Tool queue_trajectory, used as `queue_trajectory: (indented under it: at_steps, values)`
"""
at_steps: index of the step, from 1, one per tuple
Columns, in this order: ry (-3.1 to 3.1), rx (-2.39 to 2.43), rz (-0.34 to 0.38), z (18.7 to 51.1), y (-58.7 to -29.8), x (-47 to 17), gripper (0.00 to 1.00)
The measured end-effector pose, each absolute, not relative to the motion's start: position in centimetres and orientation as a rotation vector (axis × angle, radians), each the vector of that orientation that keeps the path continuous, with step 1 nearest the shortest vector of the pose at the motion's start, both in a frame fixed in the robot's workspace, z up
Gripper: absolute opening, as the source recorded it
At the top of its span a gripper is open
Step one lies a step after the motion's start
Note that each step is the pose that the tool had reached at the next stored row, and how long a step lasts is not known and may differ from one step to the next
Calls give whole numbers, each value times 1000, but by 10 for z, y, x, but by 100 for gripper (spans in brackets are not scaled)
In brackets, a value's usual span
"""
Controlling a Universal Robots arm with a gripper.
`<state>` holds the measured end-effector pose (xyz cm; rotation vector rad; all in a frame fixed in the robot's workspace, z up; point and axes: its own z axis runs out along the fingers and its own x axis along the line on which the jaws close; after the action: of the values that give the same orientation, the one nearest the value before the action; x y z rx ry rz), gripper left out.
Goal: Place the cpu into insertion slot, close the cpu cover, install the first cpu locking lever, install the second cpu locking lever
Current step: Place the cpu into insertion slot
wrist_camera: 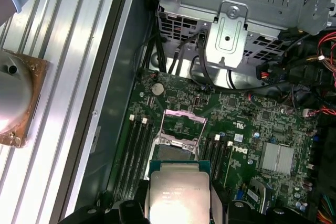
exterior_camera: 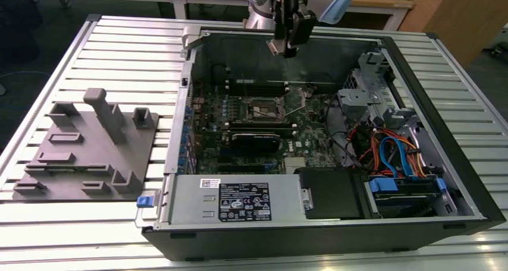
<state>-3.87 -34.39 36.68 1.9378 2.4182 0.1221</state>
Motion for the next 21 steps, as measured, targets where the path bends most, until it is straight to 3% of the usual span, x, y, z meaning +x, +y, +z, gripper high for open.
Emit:
queue_trajectory:
  at_steps: [21]
  values:
    - [2339, 2028, 119, 367, -344, -39, 54]
